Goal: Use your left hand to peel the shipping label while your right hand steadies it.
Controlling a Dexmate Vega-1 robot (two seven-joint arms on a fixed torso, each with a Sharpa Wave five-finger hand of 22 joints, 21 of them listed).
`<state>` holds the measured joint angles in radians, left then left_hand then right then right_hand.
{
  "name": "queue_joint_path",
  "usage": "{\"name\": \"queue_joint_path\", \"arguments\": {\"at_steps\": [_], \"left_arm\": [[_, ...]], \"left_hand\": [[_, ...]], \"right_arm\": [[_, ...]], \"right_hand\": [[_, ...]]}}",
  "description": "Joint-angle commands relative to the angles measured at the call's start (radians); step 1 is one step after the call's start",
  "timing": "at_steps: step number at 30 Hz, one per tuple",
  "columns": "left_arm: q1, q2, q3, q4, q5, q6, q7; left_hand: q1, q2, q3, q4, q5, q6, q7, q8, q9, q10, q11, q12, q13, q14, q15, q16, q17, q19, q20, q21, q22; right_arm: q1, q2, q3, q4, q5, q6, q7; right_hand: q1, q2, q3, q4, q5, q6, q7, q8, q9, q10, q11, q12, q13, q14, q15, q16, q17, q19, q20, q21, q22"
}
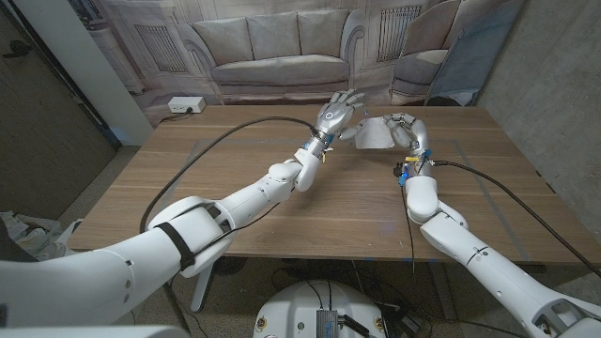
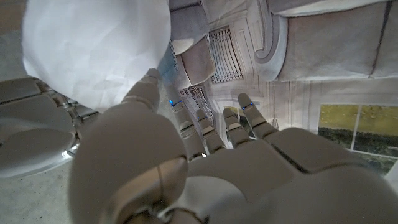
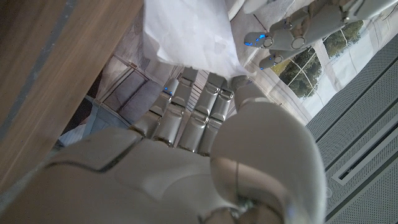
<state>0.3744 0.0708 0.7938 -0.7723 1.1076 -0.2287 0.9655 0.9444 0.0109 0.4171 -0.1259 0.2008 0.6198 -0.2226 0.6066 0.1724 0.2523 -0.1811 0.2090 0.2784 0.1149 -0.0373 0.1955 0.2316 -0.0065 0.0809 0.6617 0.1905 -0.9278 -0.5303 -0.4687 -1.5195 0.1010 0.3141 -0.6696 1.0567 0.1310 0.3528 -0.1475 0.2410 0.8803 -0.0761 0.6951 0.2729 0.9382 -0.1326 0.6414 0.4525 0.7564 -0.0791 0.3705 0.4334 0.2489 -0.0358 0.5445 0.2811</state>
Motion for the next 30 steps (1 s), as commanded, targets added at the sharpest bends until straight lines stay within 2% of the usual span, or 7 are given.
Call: {"name": "queue_joint_path", "arguments": {"at_steps": [1,6,17,18,20,22,30], "left_arm": [[0.035,-0.054,-0.178,0.06,0.23,-0.086,0.151],[0.024,-0.033,-0.135,0.026,0.277,-0.023,0.151],[-0.057,0.106,0.135,-0.134,0.176,0.069,0.074],[-0.073,0.087,0.157,-0.085,0.166,0.087,0.149],[-0.065,0.135,0.183,-0.188,0.134,0.104,0.059],[-0.078,0.131,0.212,-0.165,0.118,0.119,0.125],[-0.045,0.255,0.269,-0.449,0.106,0.244,-0.153]], "left_hand": [[0.021,0.01,0.007,-0.008,-0.007,-0.033,0.001,-0.034,0.005,-0.037,0.009,-0.002,0.003,-0.025,-0.057,-0.003,0.012,-0.021,0.008,-0.007,0.004],[0.03,0.003,0.005,-0.015,-0.01,-0.037,0.001,-0.042,0.01,-0.033,-0.002,0.006,0.003,-0.01,-0.07,0.005,0.013,-0.011,0.001,-0.003,0.005],[0.028,-0.056,-0.032,-0.017,-0.008,-0.051,0.0,-0.069,0.019,-0.042,-0.025,0.017,0.0,0.001,-0.088,0.009,0.012,0.018,-0.025,0.006,0.002],[0.026,-0.057,-0.034,-0.015,-0.007,-0.052,0.0,-0.072,0.019,-0.041,-0.025,0.019,0.0,-0.001,-0.087,0.008,0.013,0.016,-0.023,0.005,0.002],[0.025,-0.057,-0.035,-0.014,-0.007,-0.052,0.0,-0.073,0.018,-0.039,-0.024,0.02,0.0,-0.001,-0.088,0.008,0.013,0.016,-0.024,0.005,0.002],[0.021,-0.052,-0.037,-0.009,-0.006,-0.046,0.001,-0.074,0.018,-0.038,-0.021,0.022,-0.001,0.0,-0.085,0.01,0.013,0.013,-0.019,0.003,0.002],[0.022,-0.044,-0.043,-0.004,-0.01,0.053,0.004,-0.053,0.024,-0.054,-0.016,0.024,-0.004,-0.018,-0.065,0.004,0.012,-0.006,-0.002,-0.007,0.001]], "right_arm": [[0.005,-0.003,-0.007,-0.006,0.001,-0.016,0.014],[0.003,0.001,-0.003,-0.011,0.011,-0.019,0.016],[0.011,0.007,-0.004,0.007,0.033,0.018,0.048],[0.012,0.009,-0.004,0.01,0.039,0.024,0.052],[0.012,0.012,-0.002,0.014,0.048,0.034,0.058],[0.013,0.012,-0.001,0.015,0.058,0.038,0.069],[0.011,0.016,0.01,0.025,0.118,0.079,0.125]], "right_hand": [[0.013,0.002,-0.003,0.001,0.008,0.001,0.009,0.063,0.095,0.01,0.006,0.009,0.008,0.008,-0.156,0.007,0.004,-0.003,-0.012,0.008,0.005],[0.015,0.001,-0.006,0.001,0.01,0.0,0.008,0.065,0.101,0.009,0.005,0.011,0.012,0.01,-0.156,0.006,0.007,-0.01,-0.014,0.01,0.005],[0.019,0.002,-0.01,0.002,0.015,0.002,0.013,0.072,0.111,0.011,0.006,0.016,0.022,0.016,-0.155,0.003,0.013,-0.018,-0.014,0.017,0.005],[0.02,0.002,-0.01,0.002,0.016,0.003,0.012,0.073,0.112,0.012,0.006,0.017,0.023,0.016,-0.156,0.003,0.013,-0.019,-0.014,0.018,0.005],[0.023,0.002,-0.009,0.001,0.017,0.007,0.014,0.075,0.114,0.012,0.008,0.018,0.024,0.016,-0.157,0.001,0.014,-0.02,-0.014,0.019,0.005],[0.025,0.001,-0.01,0.0,0.018,0.007,0.015,0.076,0.116,0.016,0.008,0.02,0.026,0.017,-0.156,0.001,0.015,-0.02,-0.014,0.021,0.005],[0.028,0.0,-0.012,0.0,0.022,0.007,0.02,0.078,0.123,0.016,0.011,0.024,0.033,0.021,-0.155,-0.003,0.018,-0.03,-0.022,0.026,0.005]]}}
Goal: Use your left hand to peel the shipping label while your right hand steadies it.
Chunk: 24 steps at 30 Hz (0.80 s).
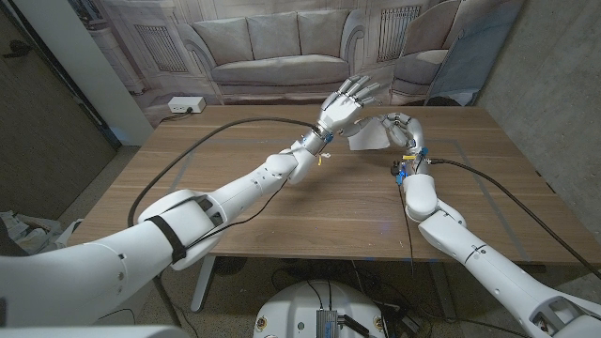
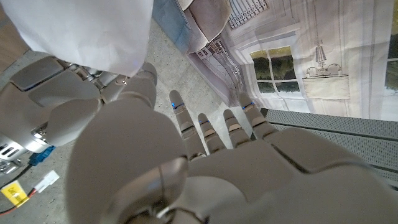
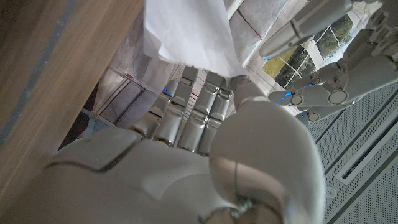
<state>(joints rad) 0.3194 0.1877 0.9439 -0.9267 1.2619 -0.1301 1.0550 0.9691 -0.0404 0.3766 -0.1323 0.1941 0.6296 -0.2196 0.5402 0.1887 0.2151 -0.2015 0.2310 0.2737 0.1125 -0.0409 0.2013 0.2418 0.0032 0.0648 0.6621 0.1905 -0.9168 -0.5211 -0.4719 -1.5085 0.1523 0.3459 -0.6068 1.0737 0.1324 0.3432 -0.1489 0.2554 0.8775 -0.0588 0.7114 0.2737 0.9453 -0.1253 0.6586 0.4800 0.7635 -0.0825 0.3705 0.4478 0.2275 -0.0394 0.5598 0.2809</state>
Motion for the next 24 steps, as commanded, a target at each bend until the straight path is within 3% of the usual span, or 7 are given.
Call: {"name": "queue_joint_path", "arguments": {"at_steps": [1,10,17,19,20,22,24], "left_arm": [[0.008,0.139,0.127,-0.29,-0.034,0.162,-0.224],[0.026,0.199,0.146,-0.422,-0.019,0.229,-0.38],[0.034,0.198,0.144,-0.407,-0.041,0.216,-0.334],[0.032,0.172,0.149,-0.342,-0.026,0.227,-0.21],[0.036,0.178,0.149,-0.364,-0.026,0.238,-0.246],[0.032,0.154,0.147,-0.308,-0.04,0.228,-0.159],[0.035,0.167,0.148,-0.348,-0.043,0.241,-0.233]], "left_hand": [[-0.003,0.004,-0.005,0.002,-0.003,0.048,0.001,0.014,0.007,-0.019,0.002,0.002,0.0,-0.02,-0.06,-0.003,0.001,-0.018,0.015,-0.008,0.001],[-0.017,-0.013,-0.021,0.007,0.0,0.041,0.004,-0.005,0.002,-0.027,0.02,0.003,-0.002,-0.034,-0.04,-0.002,0.003,-0.038,0.033,-0.017,0.002],[-0.028,-0.015,-0.027,0.013,0.002,0.05,0.006,-0.01,0.001,-0.026,0.027,0.005,-0.005,-0.037,-0.035,0.001,0.005,-0.042,0.038,-0.019,0.002],[-0.03,-0.015,-0.028,0.014,0.002,0.054,0.006,-0.01,0.001,-0.022,0.024,0.007,-0.006,-0.035,-0.036,0.002,0.005,-0.042,0.039,-0.019,0.003],[-0.03,-0.015,-0.028,0.015,0.002,0.056,0.006,-0.01,0.0,-0.02,0.023,0.008,-0.006,-0.034,-0.036,0.003,0.005,-0.042,0.039,-0.019,0.003],[-0.033,-0.015,-0.029,0.016,0.003,0.072,0.015,-0.009,-0.001,-0.007,0.021,0.013,-0.007,-0.027,-0.042,0.006,0.006,-0.04,0.042,-0.019,0.003],[-0.032,-0.011,-0.028,0.017,0.004,0.084,0.023,-0.009,-0.001,0.008,0.012,0.02,-0.009,-0.017,-0.049,0.011,0.006,-0.035,0.039,-0.017,0.003]], "right_arm": [[-0.001,0.007,0.014,0.015,0.074,0.049,0.07],[-0.004,0.014,0.018,0.023,0.102,0.07,0.114],[0.002,0.025,0.017,0.043,0.111,0.078,0.137],[0.004,0.027,0.016,0.048,0.109,0.079,0.14],[0.004,0.03,0.017,0.05,0.11,0.081,0.141],[0.006,0.031,0.017,0.054,0.11,0.085,0.146],[0.005,0.032,0.018,0.054,0.111,0.088,0.149]], "right_hand": [[0.012,-0.001,-0.003,0.002,0.008,0.01,0.004,0.061,0.121,0.008,0.006,0.007,0.007,0.015,-0.151,-0.004,0.004,-0.01,-0.019,0.012,0.005],[0.025,-0.003,-0.003,-0.004,0.013,0.006,0.014,0.062,0.129,0.011,-0.001,0.012,0.014,0.018,-0.153,-0.006,0.009,-0.023,-0.027,0.016,0.005],[0.031,-0.003,-0.004,-0.004,0.015,0.005,0.016,0.062,0.133,0.01,-0.001,0.015,0.019,0.019,-0.151,-0.006,0.013,-0.03,-0.031,0.019,0.005],[0.032,-0.002,-0.005,-0.003,0.015,0.005,0.015,0.062,0.134,0.009,-0.004,0.015,0.02,0.019,-0.151,-0.007,0.015,-0.034,-0.034,0.02,0.005],[0.033,-0.002,-0.005,-0.003,0.016,0.005,0.015,0.061,0.134,0.011,-0.001,0.016,0.021,0.018,-0.151,-0.008,0.015,-0.035,-0.033,0.02,0.005],[0.035,-0.004,-0.005,-0.004,0.016,0.006,0.016,0.061,0.134,0.01,-0.001,0.017,0.022,0.017,-0.152,-0.009,0.015,-0.037,-0.035,0.021,0.005],[0.035,-0.003,-0.006,-0.003,0.017,0.003,0.017,0.06,0.135,0.009,0.004,0.017,0.023,0.018,-0.151,-0.009,0.017,-0.041,-0.037,0.022,0.005]]}}
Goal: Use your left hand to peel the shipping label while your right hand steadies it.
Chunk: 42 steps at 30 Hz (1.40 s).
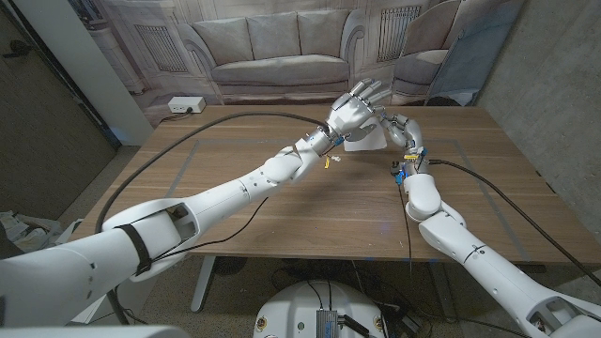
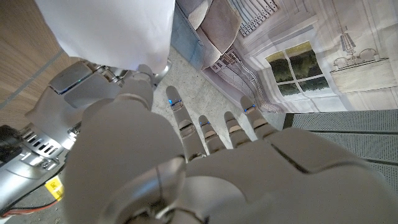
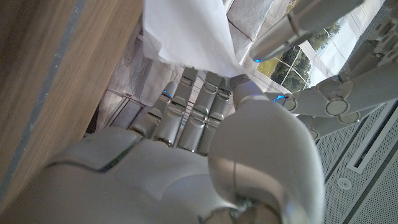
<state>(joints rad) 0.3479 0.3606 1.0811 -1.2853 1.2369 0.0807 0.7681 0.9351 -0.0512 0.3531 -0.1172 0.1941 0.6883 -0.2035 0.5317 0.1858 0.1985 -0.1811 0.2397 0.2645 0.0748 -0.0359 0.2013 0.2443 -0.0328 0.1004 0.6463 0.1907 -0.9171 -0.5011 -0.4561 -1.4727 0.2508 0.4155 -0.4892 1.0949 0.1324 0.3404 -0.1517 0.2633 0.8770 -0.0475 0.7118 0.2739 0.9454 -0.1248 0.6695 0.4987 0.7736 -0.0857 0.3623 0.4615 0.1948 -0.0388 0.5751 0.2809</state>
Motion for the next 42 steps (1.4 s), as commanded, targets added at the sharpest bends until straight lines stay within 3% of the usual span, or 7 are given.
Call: {"name": "queue_joint_path", "arguments": {"at_steps": [1,5,7,24,31,37,42], "left_arm": [[0.0,-0.014,0.012,0.038,-0.027,0.011,0.095],[-0.013,-0.033,0.019,0.082,-0.029,0.004,0.151],[-0.008,-0.022,0.02,0.041,-0.027,0.029,0.07],[-0.054,-0.063,0.043,0.145,-0.054,0.004,0.118],[-0.077,-0.088,0.059,0.195,-0.065,-0.012,0.123],[-0.129,-0.183,0.08,0.413,-0.091,-0.08,0.34],[-0.135,-0.218,0.057,0.471,-0.072,-0.098,0.349]], "left_hand": [[0.004,0.001,-0.004,0.001,0.005,0.038,0.005,0.001,0.001,0.03,-0.012,0.013,-0.001,0.028,-0.055,0.013,0.004,0.004,0.002,0.0,0.003],[0.008,0.007,-0.001,0.0,0.004,0.097,0.018,0.014,0.0,0.047,-0.011,0.019,-0.005,0.037,-0.056,0.017,0.004,0.01,0.006,0.002,0.004],[0.011,0.011,0.001,0.0,0.003,0.115,0.026,0.016,0.0,0.056,-0.011,0.022,-0.007,0.047,-0.063,0.02,0.005,0.016,0.008,0.004,0.004],[0.03,0.006,0.003,-0.011,0.0,0.246,0.057,0.046,0.003,0.072,-0.025,0.022,-0.017,0.053,-0.068,0.02,0.004,0.025,0.01,0.007,0.004],[0.037,-0.004,-0.002,-0.015,0.003,0.207,0.051,0.022,0.004,0.063,-0.021,0.016,-0.018,0.054,-0.07,0.02,0.005,0.029,0.006,0.008,0.004],[0.062,0.021,0.009,-0.016,0.004,0.304,0.065,0.054,0.007,0.107,-0.026,0.029,-0.022,0.085,-0.091,0.031,0.006,0.056,0.001,0.019,0.005],[0.092,0.061,0.03,-0.015,-0.008,0.409,0.103,0.075,0.0,0.181,-0.029,0.045,-0.03,0.122,-0.117,0.047,0.007,0.083,-0.016,0.034,0.007]], "right_arm": [[0.006,0.013,0.003,0.017,0.009,0.017,0.027],[0.005,0.012,0.004,0.009,0.002,0.013,0.023],[0.006,0.014,0.005,0.011,0.003,0.016,0.022],[0.024,0.029,0.007,0.039,0.001,0.025,0.02],[0.037,0.038,0.007,0.06,0.001,0.037,0.025],[0.05,0.044,0.006,0.091,0.009,0.065,0.045],[0.063,0.051,0.008,0.121,0.018,0.089,0.059]], "right_hand": [[0.014,-0.003,-0.004,0.0,0.009,0.004,0.005,0.059,0.135,0.01,0.004,0.006,0.005,0.007,-0.147,-0.002,0.003,-0.007,-0.037,0.008,0.005],[0.015,-0.002,-0.004,0.002,0.01,0.006,0.007,0.059,0.135,0.008,0.005,0.006,0.006,0.007,-0.146,-0.004,0.004,-0.009,-0.038,0.01,0.005],[0.015,-0.003,-0.005,0.002,0.01,0.007,0.006,0.059,0.136,0.007,0.002,0.006,0.007,0.008,-0.147,-0.003,0.005,-0.012,-0.038,0.011,0.005],[0.023,-0.002,-0.008,0.004,0.015,0.007,0.008,0.056,0.14,0.009,0.008,0.006,0.007,0.007,-0.146,-0.013,0.009,-0.023,-0.043,0.023,0.004],[0.024,-0.002,-0.009,0.006,0.017,0.005,0.012,0.053,0.141,0.007,0.012,0.005,0.006,0.009,-0.147,-0.016,0.01,-0.032,-0.043,0.026,0.003],[0.024,-0.001,-0.009,0.008,0.019,0.005,0.011,0.052,0.143,0.008,0.013,0.004,0.005,0.01,-0.146,-0.02,0.01,-0.035,-0.044,0.03,0.003],[0.026,0.0,-0.008,0.007,0.021,0.007,0.011,0.052,0.143,0.009,0.014,0.005,0.006,0.009,-0.147,-0.024,0.009,-0.037,-0.041,0.034,0.002]]}}
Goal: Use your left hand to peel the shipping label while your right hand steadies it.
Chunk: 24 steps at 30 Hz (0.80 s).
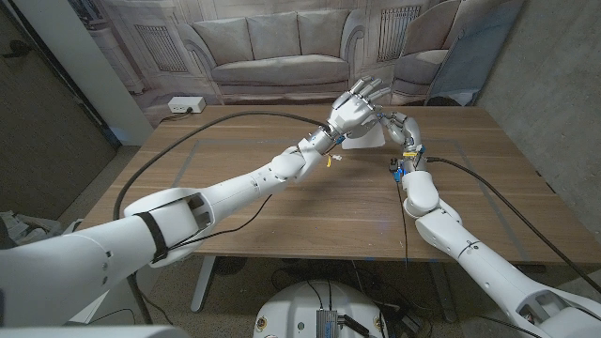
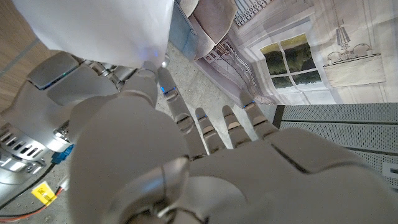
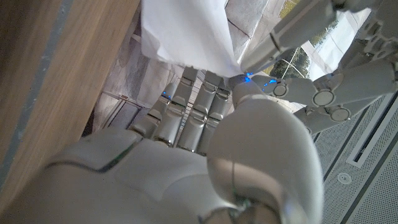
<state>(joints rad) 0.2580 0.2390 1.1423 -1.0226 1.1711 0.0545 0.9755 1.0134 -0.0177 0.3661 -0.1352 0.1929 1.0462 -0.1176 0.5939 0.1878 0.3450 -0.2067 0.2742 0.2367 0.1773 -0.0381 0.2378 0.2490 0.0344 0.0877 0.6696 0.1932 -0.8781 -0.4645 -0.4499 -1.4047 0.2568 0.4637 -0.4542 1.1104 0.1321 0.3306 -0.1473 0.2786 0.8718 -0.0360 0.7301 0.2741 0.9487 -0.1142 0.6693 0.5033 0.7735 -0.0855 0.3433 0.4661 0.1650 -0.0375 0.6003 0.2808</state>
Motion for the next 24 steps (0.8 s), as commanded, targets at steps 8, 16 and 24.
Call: {"name": "queue_joint_path", "arguments": {"at_steps": [8,16,24], "left_arm": [[-0.029,-0.14,-0.104,0.266,0.082,-0.153,0.141],[0.004,-0.135,-0.139,0.229,0.119,-0.15,0.141],[0.03,-0.078,-0.107,0.129,0.107,-0.099,0.141]], "left_hand": [[0.029,0.024,0.022,-0.004,-0.011,0.091,0.025,0.015,0.001,0.071,-0.011,0.013,-0.005,0.038,-0.151,0.01,-0.005,0.031,-0.04,0.021,0.004],[0.036,0.024,0.026,-0.007,-0.01,0.093,0.03,0.022,0.019,0.086,-0.012,0.016,-0.004,0.04,-0.16,0.006,-0.009,0.033,-0.06,0.024,0.004],[0.047,0.02,0.033,-0.012,-0.006,0.113,0.029,0.038,0.04,0.108,-0.013,0.02,-0.002,0.045,-0.166,0.0,-0.014,0.037,-0.076,0.027,0.003]], "right_arm": [[0.042,0.026,0.006,0.086,0.018,0.052,0.033],[0.048,0.03,0.015,0.102,0.023,0.054,0.038],[0.035,0.02,0.028,0.08,0.02,0.048,0.03]], "right_hand": [[0.007,0.001,0.002,0.008,0.01,0.007,-0.004,0.029,0.143,-0.001,-0.003,0.001,0.0,0.01,-0.145,-0.014,0.001,-0.011,-0.04,0.016,0.001],[0.003,0.003,0.002,0.012,0.013,0.004,-0.008,0.027,0.143,-0.004,-0.01,-0.002,-0.001,0.011,-0.144,-0.02,0.0,-0.014,-0.039,0.021,0.0],[-0.006,0.006,0.001,0.019,0.014,-0.002,-0.015,0.023,0.143,-0.009,-0.012,-0.007,-0.002,0.008,-0.145,-0.028,-0.001,-0.018,-0.038,0.027,-0.002]]}}
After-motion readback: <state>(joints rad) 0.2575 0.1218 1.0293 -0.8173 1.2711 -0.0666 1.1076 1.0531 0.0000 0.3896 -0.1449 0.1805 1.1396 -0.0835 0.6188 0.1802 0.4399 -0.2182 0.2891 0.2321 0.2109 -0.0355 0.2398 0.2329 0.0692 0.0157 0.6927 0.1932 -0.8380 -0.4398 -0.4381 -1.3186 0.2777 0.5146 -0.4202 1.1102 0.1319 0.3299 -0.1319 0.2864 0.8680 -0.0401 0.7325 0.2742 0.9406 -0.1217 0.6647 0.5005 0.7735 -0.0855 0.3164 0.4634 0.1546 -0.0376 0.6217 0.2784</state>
